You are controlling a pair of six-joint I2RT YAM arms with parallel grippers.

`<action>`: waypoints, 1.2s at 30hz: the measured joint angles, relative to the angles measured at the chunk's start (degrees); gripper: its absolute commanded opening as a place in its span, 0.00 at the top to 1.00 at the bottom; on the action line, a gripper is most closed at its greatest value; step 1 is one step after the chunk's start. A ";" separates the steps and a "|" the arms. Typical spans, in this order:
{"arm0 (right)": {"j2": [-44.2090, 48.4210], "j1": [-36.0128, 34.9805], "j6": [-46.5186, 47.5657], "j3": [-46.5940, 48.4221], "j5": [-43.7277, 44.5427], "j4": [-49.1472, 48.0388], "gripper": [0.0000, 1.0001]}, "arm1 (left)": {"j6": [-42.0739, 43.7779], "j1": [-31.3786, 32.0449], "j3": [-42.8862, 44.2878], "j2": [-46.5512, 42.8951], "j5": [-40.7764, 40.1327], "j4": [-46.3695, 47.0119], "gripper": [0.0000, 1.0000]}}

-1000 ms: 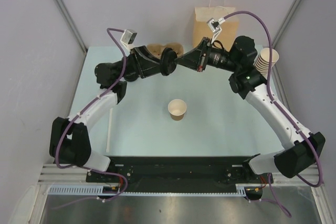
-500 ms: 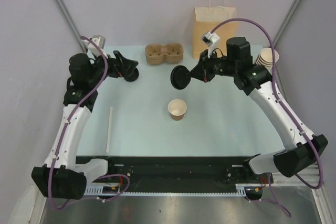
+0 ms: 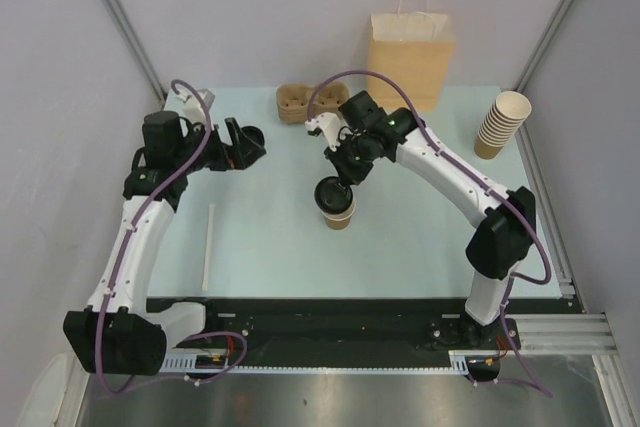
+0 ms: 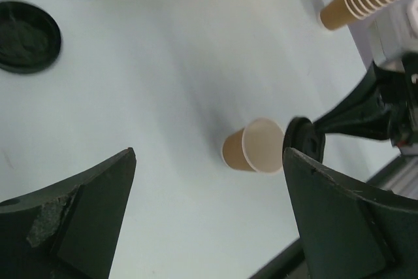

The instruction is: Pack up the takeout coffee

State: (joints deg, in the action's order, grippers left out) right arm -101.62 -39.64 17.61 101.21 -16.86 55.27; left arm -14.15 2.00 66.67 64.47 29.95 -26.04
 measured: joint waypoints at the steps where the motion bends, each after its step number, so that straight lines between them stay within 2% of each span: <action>1: -1.27 0.13 0.63 0.92 0.70 1.25 1.00 | -0.61 0.00 -1.75 0.00 1.01 0.17 0.00; 5: -5.49 0.55 2.67 5.22 3.21 5.49 1.00 | -2.49 0.50 -6.71 0.26 4.17 -0.37 0.01; 16: -11.10 0.87 2.69 11.58 4.61 9.99 1.00 | -7.13 1.92 -12.55 0.42 8.59 4.31 0.00; 36: -16.17 -0.52 0.17 13.05 7.67 10.88 1.00 | -11.50 2.49 -12.79 4.46 11.87 9.27 0.00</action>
State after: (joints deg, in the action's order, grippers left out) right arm -117.80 -40.16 17.78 114.26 -9.19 66.15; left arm -25.65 4.49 53.89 68.93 41.82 -16.78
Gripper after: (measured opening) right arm 0.017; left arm 0.994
